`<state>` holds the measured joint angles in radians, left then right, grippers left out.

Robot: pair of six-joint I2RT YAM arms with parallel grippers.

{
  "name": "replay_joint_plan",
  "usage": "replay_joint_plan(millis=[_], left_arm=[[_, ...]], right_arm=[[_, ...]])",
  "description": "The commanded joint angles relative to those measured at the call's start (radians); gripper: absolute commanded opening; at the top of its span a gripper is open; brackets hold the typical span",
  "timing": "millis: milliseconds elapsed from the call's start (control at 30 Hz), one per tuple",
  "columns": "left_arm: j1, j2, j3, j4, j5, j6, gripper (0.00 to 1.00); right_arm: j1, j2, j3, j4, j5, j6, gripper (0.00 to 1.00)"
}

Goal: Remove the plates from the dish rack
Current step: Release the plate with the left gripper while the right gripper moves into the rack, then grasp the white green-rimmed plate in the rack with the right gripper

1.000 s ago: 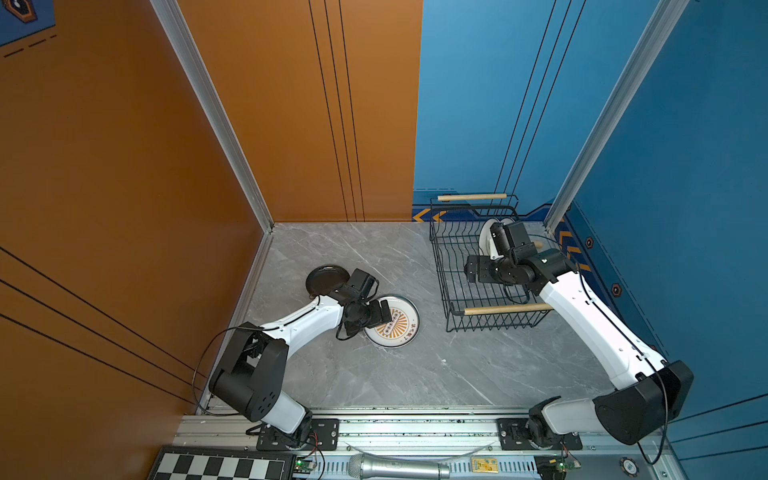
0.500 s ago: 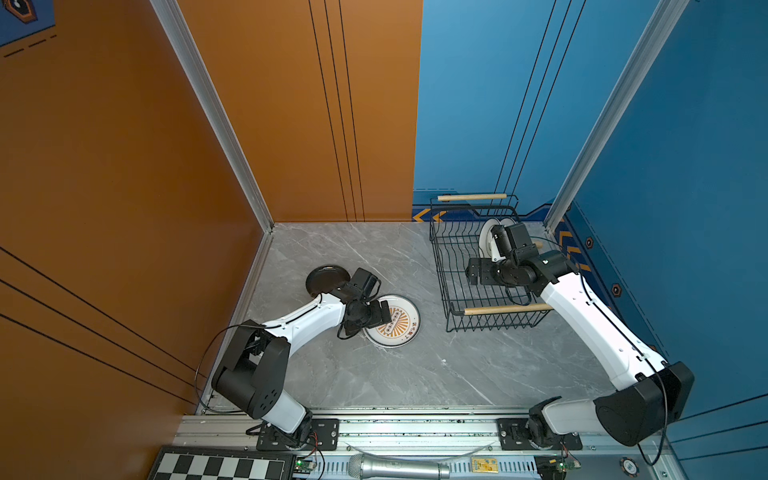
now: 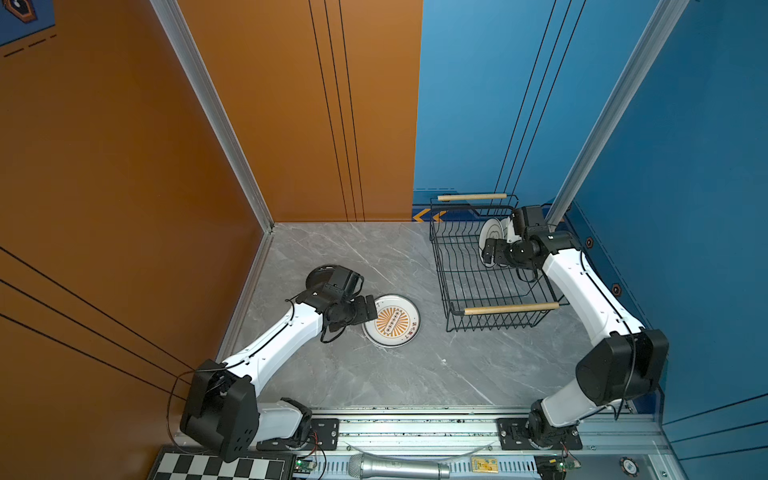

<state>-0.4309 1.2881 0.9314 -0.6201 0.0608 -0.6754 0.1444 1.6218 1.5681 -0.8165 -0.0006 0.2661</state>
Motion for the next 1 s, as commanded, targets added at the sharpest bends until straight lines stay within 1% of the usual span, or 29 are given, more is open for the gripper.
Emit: replay_joint_plan(millis=[0, 67, 167, 300, 400, 467, 567, 700, 767, 900, 967], left_arm=[[0.013, -0.062, -0.017, -0.009, -0.048, 0.045, 0.98], [0.020, -0.098, -0.021, 0.000, -0.048, 0.058, 0.98], [0.034, -0.150, -0.025, 0.005, -0.062, 0.065, 0.98], [0.059, -0.231, -0.040, 0.009, -0.088, 0.068, 0.98], [0.079, -0.289, -0.054, 0.023, -0.097, 0.072, 0.98], [0.090, -0.312, -0.062, 0.036, -0.088, 0.082, 0.98], [0.113, -0.322, -0.058, 0.034, -0.101, 0.053, 0.98], [0.133, -0.309, -0.054, 0.031, -0.120, -0.027, 0.98], [0.134, -0.294, -0.053, 0.040, -0.115, -0.033, 0.98], [0.139, -0.268, -0.042, 0.039, -0.128, -0.038, 0.98], [0.140, -0.267, -0.042, 0.039, -0.153, -0.041, 0.98]], right_arm=[[-0.022, 0.072, 0.088, 0.011, -0.016, -0.039, 1.00], [-0.033, 0.138, 0.143, 0.004, 0.000, -0.043, 1.00], [-0.048, 0.223, 0.209, 0.002, -0.019, -0.044, 1.00], [-0.057, 0.313, 0.294, 0.003, -0.017, -0.044, 1.00], [-0.059, 0.370, 0.340, 0.009, 0.011, -0.047, 1.00], [-0.061, 0.400, 0.365, 0.014, 0.023, -0.053, 1.00], [-0.064, 0.444, 0.403, 0.016, 0.042, -0.060, 1.00], [-0.075, 0.497, 0.429, 0.034, 0.044, -0.064, 0.89], [-0.081, 0.511, 0.433, 0.054, 0.035, -0.065, 0.84], [-0.087, 0.545, 0.459, 0.067, 0.017, -0.070, 0.77], [-0.088, 0.561, 0.470, 0.073, 0.006, -0.074, 0.67]])
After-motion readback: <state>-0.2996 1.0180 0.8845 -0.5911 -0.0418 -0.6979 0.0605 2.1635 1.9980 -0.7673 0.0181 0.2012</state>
